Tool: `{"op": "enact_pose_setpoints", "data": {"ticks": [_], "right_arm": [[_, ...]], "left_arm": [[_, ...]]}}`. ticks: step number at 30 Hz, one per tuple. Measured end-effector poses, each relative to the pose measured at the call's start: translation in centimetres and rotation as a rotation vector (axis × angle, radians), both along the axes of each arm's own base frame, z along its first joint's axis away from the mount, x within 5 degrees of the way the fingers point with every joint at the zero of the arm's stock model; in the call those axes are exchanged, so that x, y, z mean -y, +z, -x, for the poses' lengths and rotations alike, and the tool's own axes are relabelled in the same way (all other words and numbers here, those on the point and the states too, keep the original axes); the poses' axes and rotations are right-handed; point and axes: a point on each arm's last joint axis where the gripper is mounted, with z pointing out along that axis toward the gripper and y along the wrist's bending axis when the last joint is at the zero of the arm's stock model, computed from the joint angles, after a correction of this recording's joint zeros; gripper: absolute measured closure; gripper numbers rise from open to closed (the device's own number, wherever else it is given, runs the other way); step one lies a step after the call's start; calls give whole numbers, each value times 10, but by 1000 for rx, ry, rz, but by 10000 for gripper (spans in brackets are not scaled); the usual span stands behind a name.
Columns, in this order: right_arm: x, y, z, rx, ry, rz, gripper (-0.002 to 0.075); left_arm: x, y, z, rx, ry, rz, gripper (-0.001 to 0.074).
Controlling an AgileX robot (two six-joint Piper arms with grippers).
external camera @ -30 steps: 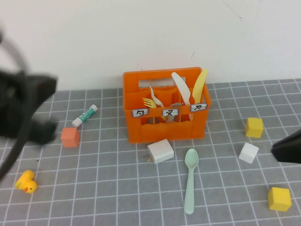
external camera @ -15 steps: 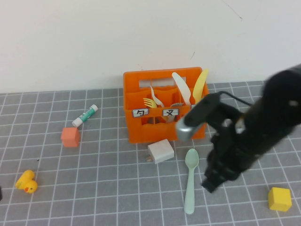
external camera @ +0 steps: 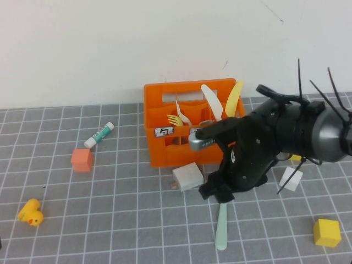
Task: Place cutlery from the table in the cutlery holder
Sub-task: Pick up the spoon
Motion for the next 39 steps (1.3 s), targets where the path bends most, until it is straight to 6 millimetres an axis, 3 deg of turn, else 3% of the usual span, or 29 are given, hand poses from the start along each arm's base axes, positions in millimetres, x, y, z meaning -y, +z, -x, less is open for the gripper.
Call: {"op": "enact_pose_setpoints", "data": {"ticks": [7, 22, 25, 31, 39], "right_arm": [[-3, -13, -10, 54, -102, -23, 325], [-7, -48, -10, -44, -197, -20, 353], [-8, -48, -10, -42, -188, -20, 407], [-8, -49, -11, -33, -118, -6, 607], [-8, -47, -10, -27, -33, 15, 604]], "left_arm": [[2, -1, 0, 1, -10, 28, 734], [3, -3, -1, 0, -12, 32, 734], [3, -3, -1, 1, -13, 33, 734], [4, 1, -1, 21, -18, 94, 734], [6, 6, -2, 60, -24, 142, 734]]}}
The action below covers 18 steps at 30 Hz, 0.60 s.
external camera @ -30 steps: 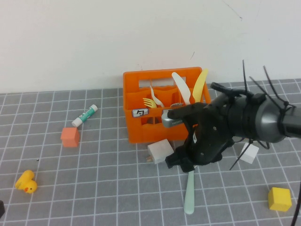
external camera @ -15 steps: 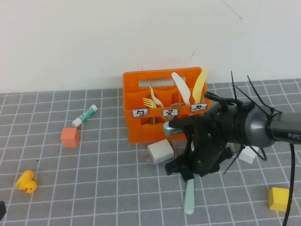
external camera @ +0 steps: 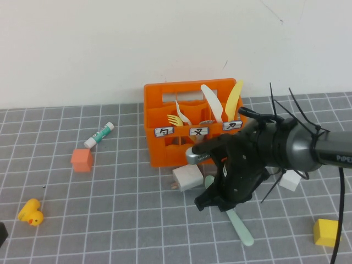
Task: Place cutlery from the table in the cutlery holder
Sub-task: Pick up the spoon, then place the spoon on the box
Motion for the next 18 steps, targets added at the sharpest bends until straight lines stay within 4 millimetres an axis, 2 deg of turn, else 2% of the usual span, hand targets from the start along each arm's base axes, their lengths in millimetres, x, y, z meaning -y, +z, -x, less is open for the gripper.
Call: {"op": "enact_pose_setpoints", "data": {"ticks": [2, 5, 7, 11, 14, 18], "right_arm": [[1, 6, 1, 11, 29, 0, 604], [0, 27, 2, 52, 68, -29, 604], [-3, 48, 6, 95, 113, -62, 604], [-13, 103, 23, 238, 219, -162, 604], [-22, 142, 33, 400, 278, -270, 604], [-30, 183, 33, 662, 309, -428, 604]], "left_arm": [[0, 1, 0, 13, -1, 11, 734], [1, 7, 0, 52, -5, 63, 734], [2, 11, 0, 84, -9, 110, 734], [2, 14, 0, 111, -14, 140, 735], [2, 12, 0, 90, -10, 130, 735], [1, 7, -1, 44, 0, 90, 735]]}}
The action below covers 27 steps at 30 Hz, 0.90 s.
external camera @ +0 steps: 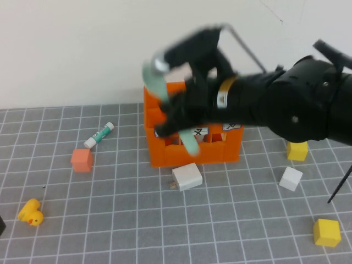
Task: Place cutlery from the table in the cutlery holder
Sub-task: Place the spoon on the box
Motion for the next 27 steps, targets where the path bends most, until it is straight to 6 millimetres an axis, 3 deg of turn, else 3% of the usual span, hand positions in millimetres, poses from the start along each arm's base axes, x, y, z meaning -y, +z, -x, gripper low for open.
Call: {"op": "enact_pose_setpoints", "data": {"ticks": [4, 8, 13, 21, 27], "right_arm": [[-7, 18, -8, 184, 0, -162, 604], [-19, 14, -21, 331, 0, -282, 604], [-34, -17, -39, 461, 6, -331, 604], [-39, -71, -61, 451, -134, -352, 604], [-39, -94, -69, 481, -177, -368, 604]], "left_arm": [[-1, -5, 0, -42, 9, -32, 735], [-2, -6, 0, -56, 12, -45, 735], [-2, -7, 0, -64, 14, -54, 735], [-2, -9, 0, -75, 17, -65, 735], [-3, -11, 1, -103, 22, -81, 735]]}}
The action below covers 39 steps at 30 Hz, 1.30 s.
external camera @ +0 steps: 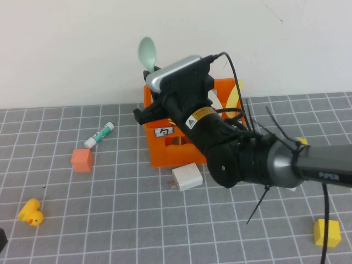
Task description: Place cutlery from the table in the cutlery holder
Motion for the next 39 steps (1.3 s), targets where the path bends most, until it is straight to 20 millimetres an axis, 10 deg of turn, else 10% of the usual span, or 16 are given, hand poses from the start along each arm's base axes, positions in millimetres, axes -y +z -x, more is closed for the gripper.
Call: {"op": "enact_pose_setpoints", "data": {"ticks": [5, 11, 16, 24, 30, 39], "right_arm": [[-2, -15, -2, -15, -2, 16, 571], [-2, -18, -3, -15, -9, 13, 274], [-1, -5, -1, 58, -6, -16, 313], [10, 114, 45, 199, 123, 102, 687], [43, 190, 106, 184, 229, 325, 717], [123, 236, 179, 114, 273, 628, 719]], "left_arm": [[0, -1, 0, -6, 1, -3, 735], [0, -2, 0, -15, 2, -7, 735], [1, -10, -2, -37, 3, -22, 735], [1, -9, -2, -22, 0, -15, 735], [0, -7, 0, 7, -1, -1, 735], [-3, -5, 3, 44, 4, -4, 735]]}}
